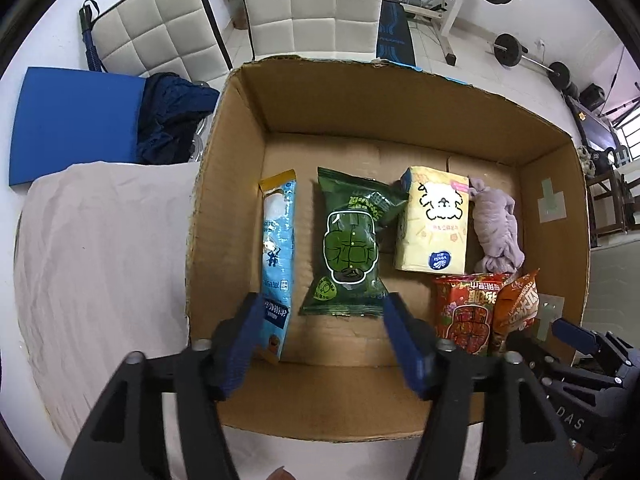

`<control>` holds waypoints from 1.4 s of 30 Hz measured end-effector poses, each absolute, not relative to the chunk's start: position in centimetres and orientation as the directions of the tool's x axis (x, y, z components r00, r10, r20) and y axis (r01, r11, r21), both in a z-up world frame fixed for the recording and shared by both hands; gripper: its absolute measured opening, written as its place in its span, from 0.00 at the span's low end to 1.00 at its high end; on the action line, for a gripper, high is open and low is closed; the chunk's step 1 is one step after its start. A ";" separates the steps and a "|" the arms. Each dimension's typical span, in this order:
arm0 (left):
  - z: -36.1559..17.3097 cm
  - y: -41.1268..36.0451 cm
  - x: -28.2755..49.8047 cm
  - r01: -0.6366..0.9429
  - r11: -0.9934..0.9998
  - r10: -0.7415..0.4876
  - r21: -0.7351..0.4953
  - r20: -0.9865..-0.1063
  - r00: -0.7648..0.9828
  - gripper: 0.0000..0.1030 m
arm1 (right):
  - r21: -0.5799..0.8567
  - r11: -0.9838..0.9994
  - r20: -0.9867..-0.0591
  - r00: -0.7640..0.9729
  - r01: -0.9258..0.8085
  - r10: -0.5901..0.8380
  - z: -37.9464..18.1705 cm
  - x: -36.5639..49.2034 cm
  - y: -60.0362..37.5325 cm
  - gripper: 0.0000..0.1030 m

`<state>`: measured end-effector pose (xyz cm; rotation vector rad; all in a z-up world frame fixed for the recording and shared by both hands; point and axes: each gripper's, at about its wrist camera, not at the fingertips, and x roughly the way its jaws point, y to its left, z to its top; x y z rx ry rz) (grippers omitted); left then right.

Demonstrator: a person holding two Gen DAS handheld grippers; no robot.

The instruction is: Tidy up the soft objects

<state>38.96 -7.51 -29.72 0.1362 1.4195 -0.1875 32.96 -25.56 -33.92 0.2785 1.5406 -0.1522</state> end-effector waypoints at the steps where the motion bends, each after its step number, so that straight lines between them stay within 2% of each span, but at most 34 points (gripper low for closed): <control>1: -29.6 -7.6 38.9 0.210 0.978 -0.044 -0.013 -0.988 0.146 0.61 | 0.082 0.960 -0.997 0.030 0.268 0.077 -33.9 32.9 -25.5 0.82; 3: -29.4 -7.7 38.8 0.211 0.977 -0.050 -0.017 -0.987 0.154 0.79 | 0.077 0.961 -0.997 0.028 0.265 0.072 -33.9 32.9 -25.2 0.82; 5: -29.2 -7.8 38.6 0.215 0.976 -0.056 -0.021 -0.985 0.162 0.91 | 0.080 0.961 -0.997 0.027 0.265 0.075 -33.9 32.8 -25.1 0.82; 6: -29.1 -7.9 38.5 0.219 0.976 -0.060 -0.022 -0.984 0.168 0.95 | 0.081 0.961 -0.997 0.028 0.265 0.076 -33.9 32.8 -25.0 0.85; 7: -28.8 -8.0 38.4 0.227 0.974 -0.060 -0.018 -0.982 0.179 0.95 | 0.082 0.961 -0.997 0.032 0.264 0.076 -33.8 32.8 -24.9 0.94; 9: -28.5 -8.0 38.2 0.230 0.973 -0.054 -0.006 -0.978 0.202 0.95 | 0.073 0.962 -0.997 0.046 0.264 0.063 -33.5 32.6 -24.8 1.00; 19: -26.6 -7.4 36.7 0.209 0.978 -0.058 -0.005 -0.967 0.248 0.96 | 0.049 0.964 -0.996 0.090 0.261 0.026 -31.4 31.7 -24.5 1.00; 26: -23.1 -6.7 34.3 0.189 0.982 -0.067 -0.006 -0.947 0.314 0.96 | 0.051 0.967 -0.989 0.150 0.248 0.014 -28.3 29.5 -23.5 1.00; 38: -13.7 -4.8 25.4 0.190 0.982 -0.083 0.007 -0.886 0.457 0.96 | 0.094 0.964 -0.948 0.319 0.248 0.010 -18.4 20.4 -22.6 1.00; 42: -11.0 -3.8 22.3 0.189 0.981 -0.117 -0.031 -0.879 0.461 0.96 | 0.110 0.968 -0.935 0.354 0.226 0.023 -14.9 16.7 -21.6 1.00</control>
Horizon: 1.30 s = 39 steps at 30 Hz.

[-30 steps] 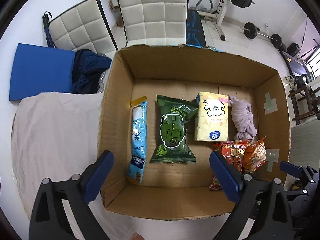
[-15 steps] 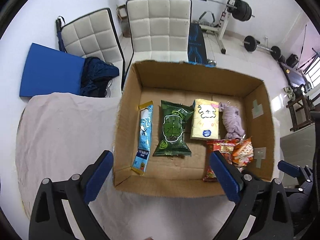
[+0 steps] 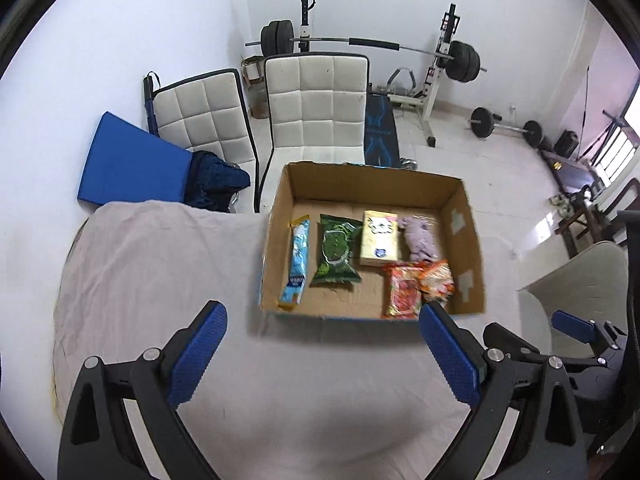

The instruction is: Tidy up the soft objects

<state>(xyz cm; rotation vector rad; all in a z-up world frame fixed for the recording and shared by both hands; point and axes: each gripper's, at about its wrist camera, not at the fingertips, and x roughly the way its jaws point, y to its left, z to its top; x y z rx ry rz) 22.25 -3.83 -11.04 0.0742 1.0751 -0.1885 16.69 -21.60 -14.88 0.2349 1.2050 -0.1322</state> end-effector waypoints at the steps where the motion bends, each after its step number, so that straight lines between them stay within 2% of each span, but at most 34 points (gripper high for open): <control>1: -10.4 -3.7 21.5 0.192 0.981 -0.125 -0.038 -0.877 0.464 0.96 | 0.110 0.969 -0.933 0.360 0.219 0.024 -14.2 15.9 -21.4 1.00; 13: -3.5 -1.9 14.2 0.185 0.982 -0.122 -0.032 -0.856 0.502 0.96 | 0.153 0.969 -0.886 0.461 0.191 0.049 -5.4 5.8 -20.1 1.00; 22: -2.4 -1.7 11.9 0.186 0.982 -0.120 -0.029 -0.857 0.501 0.96 | 0.178 0.965 -0.878 0.473 0.192 0.068 -2.3 1.8 -19.6 1.00; 29: -1.8 -1.9 10.6 0.196 0.981 -0.112 -0.007 -0.841 0.530 0.96 | 0.131 0.968 -0.873 0.487 0.216 0.010 -1.2 1.5 -20.1 1.00; 39: -2.3 -2.0 12.7 0.168 0.986 -0.097 -0.002 -0.825 0.557 0.96 | 0.076 0.958 -0.856 0.511 0.275 -0.079 -1.4 5.2 -22.1 1.00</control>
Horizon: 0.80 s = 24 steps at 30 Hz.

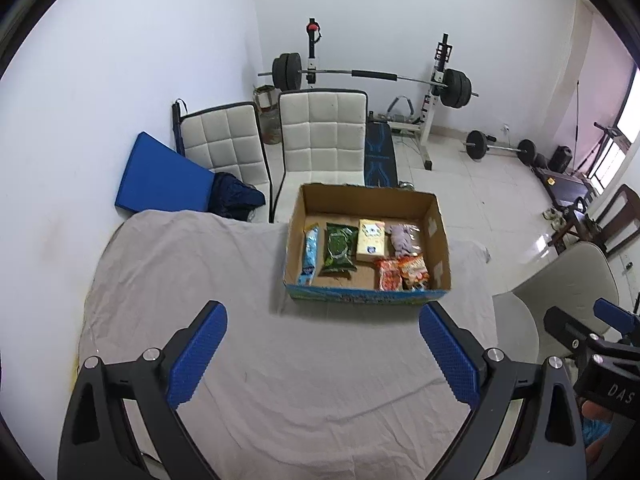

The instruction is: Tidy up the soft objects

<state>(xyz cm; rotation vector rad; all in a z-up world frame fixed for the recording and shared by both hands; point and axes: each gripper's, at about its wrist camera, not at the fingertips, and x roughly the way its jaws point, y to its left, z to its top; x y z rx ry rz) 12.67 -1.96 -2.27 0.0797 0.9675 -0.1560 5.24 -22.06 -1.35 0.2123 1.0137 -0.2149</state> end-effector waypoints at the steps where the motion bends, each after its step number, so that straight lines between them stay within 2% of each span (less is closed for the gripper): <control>1: -2.3 -2.0 12.9 0.165 0.986 -0.095 -0.001 -0.822 0.561 0.96 | 0.076 0.958 -0.857 0.509 0.277 -0.080 -1.4 5.6 -22.2 1.00; 24: -4.2 -3.0 16.4 0.149 0.988 -0.052 0.036 -0.837 0.545 0.96 | 0.033 0.963 -0.880 0.464 0.269 -0.099 -4.0 10.2 -22.3 1.00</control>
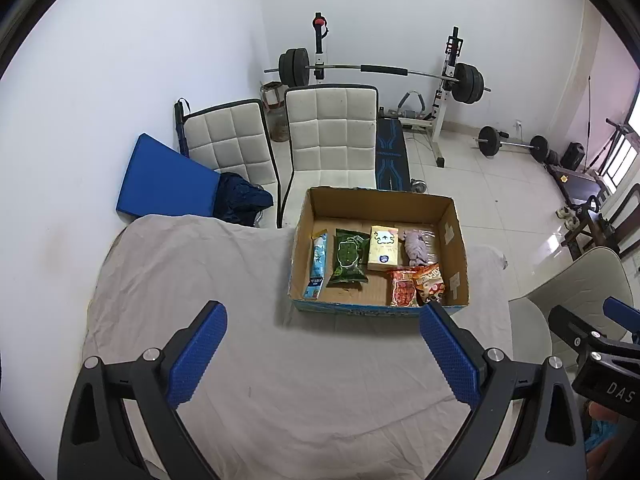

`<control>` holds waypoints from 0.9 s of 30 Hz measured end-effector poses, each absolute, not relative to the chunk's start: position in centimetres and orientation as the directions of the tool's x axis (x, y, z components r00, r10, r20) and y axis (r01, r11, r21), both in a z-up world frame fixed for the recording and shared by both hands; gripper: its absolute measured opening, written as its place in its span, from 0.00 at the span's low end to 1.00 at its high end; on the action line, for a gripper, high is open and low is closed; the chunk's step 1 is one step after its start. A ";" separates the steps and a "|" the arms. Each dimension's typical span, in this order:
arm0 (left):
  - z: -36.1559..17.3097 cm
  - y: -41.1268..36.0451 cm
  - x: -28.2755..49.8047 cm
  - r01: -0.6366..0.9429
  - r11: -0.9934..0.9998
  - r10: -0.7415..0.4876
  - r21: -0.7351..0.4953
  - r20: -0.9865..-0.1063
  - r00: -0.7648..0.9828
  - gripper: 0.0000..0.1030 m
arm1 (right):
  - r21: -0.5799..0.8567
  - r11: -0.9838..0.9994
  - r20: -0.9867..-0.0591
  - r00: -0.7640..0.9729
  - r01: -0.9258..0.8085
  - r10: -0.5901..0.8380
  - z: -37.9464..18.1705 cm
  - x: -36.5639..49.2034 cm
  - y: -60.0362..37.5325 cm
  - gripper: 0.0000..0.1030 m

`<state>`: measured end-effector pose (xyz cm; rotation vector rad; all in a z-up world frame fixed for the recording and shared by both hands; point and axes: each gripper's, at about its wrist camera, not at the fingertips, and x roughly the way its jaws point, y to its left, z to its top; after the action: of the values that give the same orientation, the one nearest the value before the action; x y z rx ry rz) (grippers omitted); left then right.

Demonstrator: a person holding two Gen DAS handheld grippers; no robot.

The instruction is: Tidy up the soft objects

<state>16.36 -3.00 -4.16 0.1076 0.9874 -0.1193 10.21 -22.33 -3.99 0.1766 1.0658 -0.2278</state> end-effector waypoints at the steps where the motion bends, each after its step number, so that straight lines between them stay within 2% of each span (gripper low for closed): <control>1: -4.2 -3.1 16.4 0.149 0.988 -0.050 0.038 -0.837 0.545 0.96 | 0.029 0.963 -0.879 0.465 0.269 -0.103 -4.0 10.3 -22.3 1.00; 8: -4.7 -3.2 16.7 0.141 0.989 -0.032 0.054 -0.838 0.545 0.96 | -0.032 0.959 -0.864 0.474 0.282 -0.168 -4.0 10.4 -22.0 1.00; 27: -5.6 -3.3 16.9 0.139 0.988 -0.023 0.062 -0.842 0.539 0.96 | -0.039 0.962 -0.861 0.480 0.271 -0.170 -4.2 10.4 -21.6 1.00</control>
<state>16.93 -3.31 -5.60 0.1267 0.9981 -0.0965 10.36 -21.55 -4.17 0.1073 1.0367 -0.2697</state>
